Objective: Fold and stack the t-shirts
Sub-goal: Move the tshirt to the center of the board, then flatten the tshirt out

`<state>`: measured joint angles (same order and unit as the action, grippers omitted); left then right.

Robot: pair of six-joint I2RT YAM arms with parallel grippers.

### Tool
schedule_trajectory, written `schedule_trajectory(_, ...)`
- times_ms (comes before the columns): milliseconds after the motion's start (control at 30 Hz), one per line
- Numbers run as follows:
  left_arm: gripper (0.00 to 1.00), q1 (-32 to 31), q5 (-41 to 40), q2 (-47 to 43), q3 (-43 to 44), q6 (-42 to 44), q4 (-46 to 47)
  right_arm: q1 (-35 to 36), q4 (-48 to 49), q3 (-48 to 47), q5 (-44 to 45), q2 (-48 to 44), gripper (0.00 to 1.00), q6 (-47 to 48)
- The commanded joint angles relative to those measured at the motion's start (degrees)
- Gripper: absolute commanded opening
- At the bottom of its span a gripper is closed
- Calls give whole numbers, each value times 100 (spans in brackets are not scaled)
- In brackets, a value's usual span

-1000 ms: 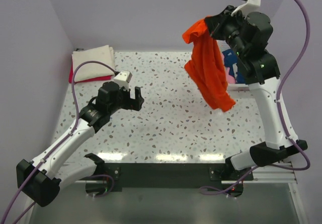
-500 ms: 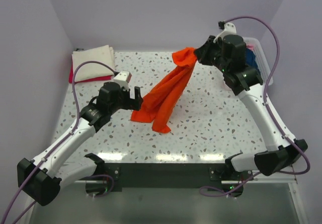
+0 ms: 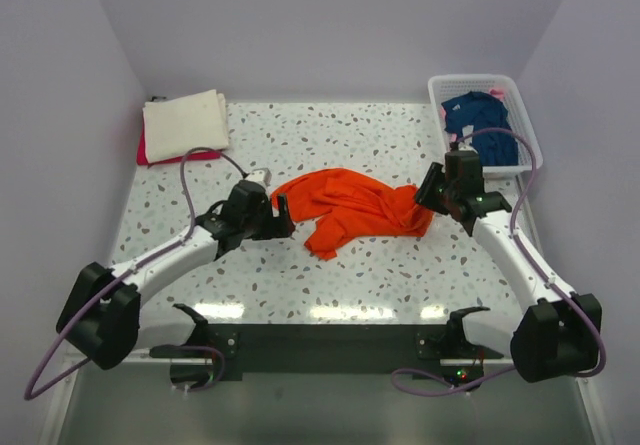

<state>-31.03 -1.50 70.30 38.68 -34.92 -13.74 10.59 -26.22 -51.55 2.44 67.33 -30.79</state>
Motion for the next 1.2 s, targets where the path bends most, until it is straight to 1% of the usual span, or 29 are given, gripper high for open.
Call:
schedule_trajectory(0,83,-158,-34,431,298,-472,758,13,91,233,239,-246,43,-42)
schedule_trajectory(67,81,-176,-131,615,500,-498,741,22,169,365,293,-483,50,-59)
schedule_trajectory(100,79,-176,-236,790,579,-507,723,57,213,408,266,-580,52,-59)
schedule_trajectory(167,77,-167,-211,1071,816,-534,784,127,179,400,441,-739,55,-42)
schedule_trajectory(200,74,-176,-124,1186,1035,-542,820,197,135,357,529,-748,55,2)
schedule_trajectory(267,72,-184,-96,1554,1334,-490,794,207,91,277,644,-739,55,20)
schedule_trajectory(333,68,-237,-219,1836,1861,-288,741,207,134,233,627,-730,54,29)
schedule_trajectory(367,68,-237,-246,2142,2037,-209,723,215,178,250,583,-721,54,3)
schedule_trajectory(400,66,-246,-272,2328,2421,-52,680,207,204,251,565,-704,53,-15)
schedule_trajectory(433,64,-255,-298,2704,2617,11,549,215,222,242,547,-660,53,-6)
schedule_trajectory(500,59,-264,-334,3067,3151,160,399,198,187,216,556,-625,52,2)
schedule_trajectory(600,55,-272,-255,3638,3619,283,267,207,135,207,608,-651,52,46)
schedule_trajectory(667,53,-290,-141,3919,3822,336,240,207,117,250,618,-721,52,73)
schedule_trajectory(800,52,-360,44,4210,4042,442,363,207,117,364,627,-783,52,81)
schedule_trajectory(1000,50,-466,88,4624,4543,538,135,215,126,488,626,-809,52,90)
schedule_trajectory(1133,44,-536,114,4773,4658,512,73,207,134,541,635,-818,52,90)
schedule_trajectory(1167,41,-545,106,4808,4675,495,64,207,134,549,635,-818,52,90)
